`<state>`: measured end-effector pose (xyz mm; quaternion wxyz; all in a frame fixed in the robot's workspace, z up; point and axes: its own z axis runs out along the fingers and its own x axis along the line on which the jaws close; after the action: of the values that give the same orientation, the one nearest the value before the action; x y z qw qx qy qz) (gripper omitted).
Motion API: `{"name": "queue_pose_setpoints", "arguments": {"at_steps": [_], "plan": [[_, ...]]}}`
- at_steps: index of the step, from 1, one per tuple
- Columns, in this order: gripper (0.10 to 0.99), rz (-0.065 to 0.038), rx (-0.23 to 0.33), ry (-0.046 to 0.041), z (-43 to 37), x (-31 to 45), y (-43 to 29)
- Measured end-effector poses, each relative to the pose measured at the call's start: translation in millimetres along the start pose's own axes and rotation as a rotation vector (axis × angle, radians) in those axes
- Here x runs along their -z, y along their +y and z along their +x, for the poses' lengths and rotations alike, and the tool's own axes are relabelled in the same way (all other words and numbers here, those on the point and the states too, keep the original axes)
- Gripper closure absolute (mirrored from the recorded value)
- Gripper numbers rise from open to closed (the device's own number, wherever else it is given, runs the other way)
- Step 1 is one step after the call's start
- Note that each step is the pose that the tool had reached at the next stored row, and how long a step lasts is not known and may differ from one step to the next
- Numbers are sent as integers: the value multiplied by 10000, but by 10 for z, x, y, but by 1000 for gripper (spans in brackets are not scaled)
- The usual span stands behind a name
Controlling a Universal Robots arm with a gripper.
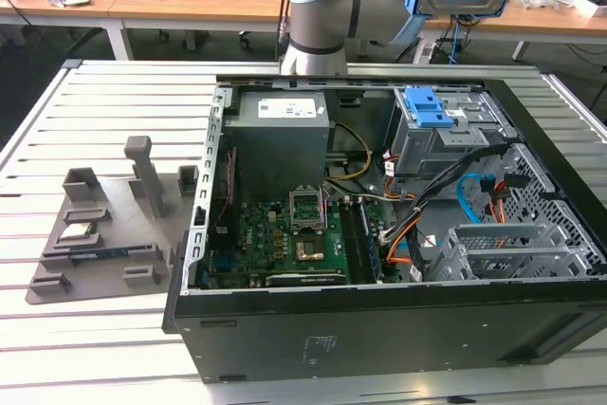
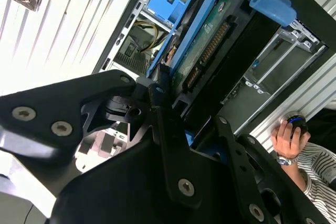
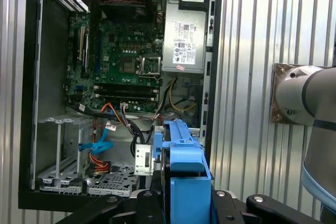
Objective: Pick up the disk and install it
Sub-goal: 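Pick up the disk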
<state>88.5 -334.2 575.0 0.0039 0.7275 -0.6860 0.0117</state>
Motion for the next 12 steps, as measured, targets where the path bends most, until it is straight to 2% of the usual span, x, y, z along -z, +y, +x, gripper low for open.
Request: {"name": "queue_pose_setpoints", "arguments": {"at_steps": [4, 7, 8, 10, 12], "plan": [[722, 0, 1, 1, 10, 0, -2], [722, 0, 1, -1, 95, -2, 3], [722, 0, 1, 0, 140, -3, 6], [722, 1, 1, -1, 282, -8, 14], [722, 0, 1, -1, 359, -10, 19]]}}
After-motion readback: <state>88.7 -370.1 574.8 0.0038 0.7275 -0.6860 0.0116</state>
